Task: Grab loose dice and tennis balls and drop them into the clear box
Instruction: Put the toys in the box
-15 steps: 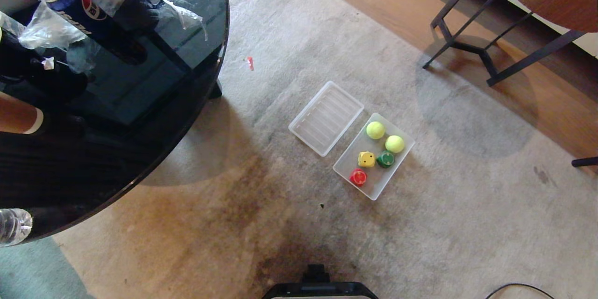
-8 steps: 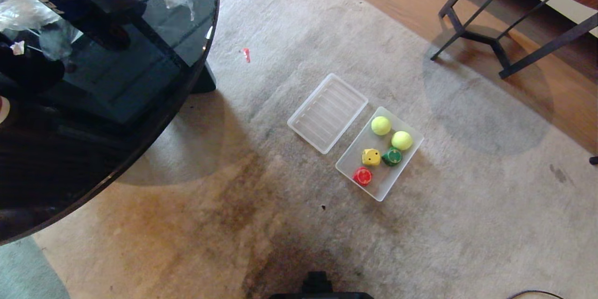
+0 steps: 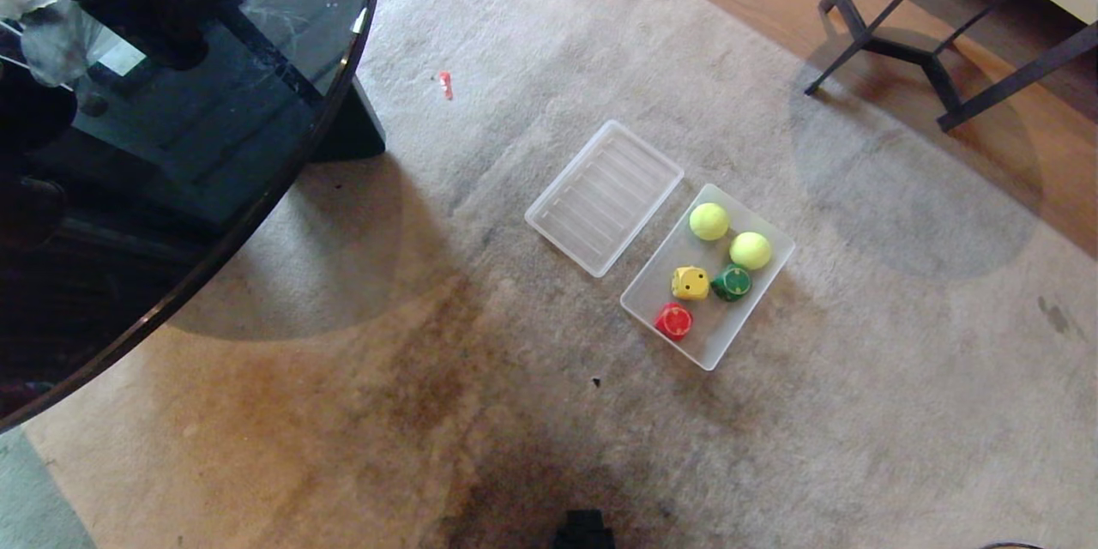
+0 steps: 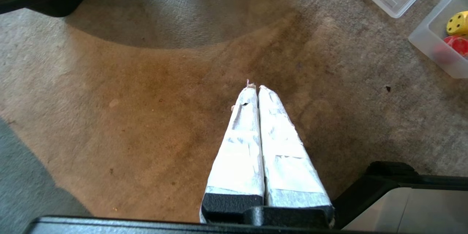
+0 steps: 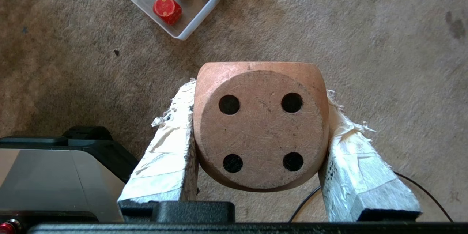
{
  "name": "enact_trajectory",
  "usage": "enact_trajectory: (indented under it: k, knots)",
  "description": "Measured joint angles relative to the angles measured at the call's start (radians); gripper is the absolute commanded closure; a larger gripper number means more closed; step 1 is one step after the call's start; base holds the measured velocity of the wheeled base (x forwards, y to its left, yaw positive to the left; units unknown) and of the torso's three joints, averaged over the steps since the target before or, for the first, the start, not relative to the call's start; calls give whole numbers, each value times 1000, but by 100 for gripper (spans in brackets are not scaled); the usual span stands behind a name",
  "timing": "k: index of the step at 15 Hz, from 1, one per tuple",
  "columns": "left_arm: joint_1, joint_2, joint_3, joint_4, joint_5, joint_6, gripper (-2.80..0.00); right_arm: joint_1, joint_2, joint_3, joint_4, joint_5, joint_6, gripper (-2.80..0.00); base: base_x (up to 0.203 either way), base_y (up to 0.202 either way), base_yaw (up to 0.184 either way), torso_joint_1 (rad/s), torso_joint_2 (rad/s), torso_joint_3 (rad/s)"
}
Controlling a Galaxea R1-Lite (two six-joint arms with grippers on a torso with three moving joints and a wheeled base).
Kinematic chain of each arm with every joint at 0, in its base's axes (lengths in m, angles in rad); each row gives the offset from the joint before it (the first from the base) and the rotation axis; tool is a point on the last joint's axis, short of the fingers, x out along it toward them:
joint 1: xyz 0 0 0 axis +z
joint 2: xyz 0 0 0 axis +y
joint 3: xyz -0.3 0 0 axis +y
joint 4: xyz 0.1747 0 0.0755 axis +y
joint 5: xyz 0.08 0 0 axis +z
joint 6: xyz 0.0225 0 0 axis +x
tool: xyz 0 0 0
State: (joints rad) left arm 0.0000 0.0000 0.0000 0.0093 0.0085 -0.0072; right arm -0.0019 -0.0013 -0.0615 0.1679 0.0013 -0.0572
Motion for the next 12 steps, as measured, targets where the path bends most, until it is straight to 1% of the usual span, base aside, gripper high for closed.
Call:
enact_trajectory:
  k: [5,12]
  knots:
    - [0,0,0,0,0,0,0,1,0,0,0,-1,0,0,0,0,0,-1,4,1]
    - [0,0,0,0,0,0,0,0,0,0,0,-2,3,0,0,0,0,2,5,-183]
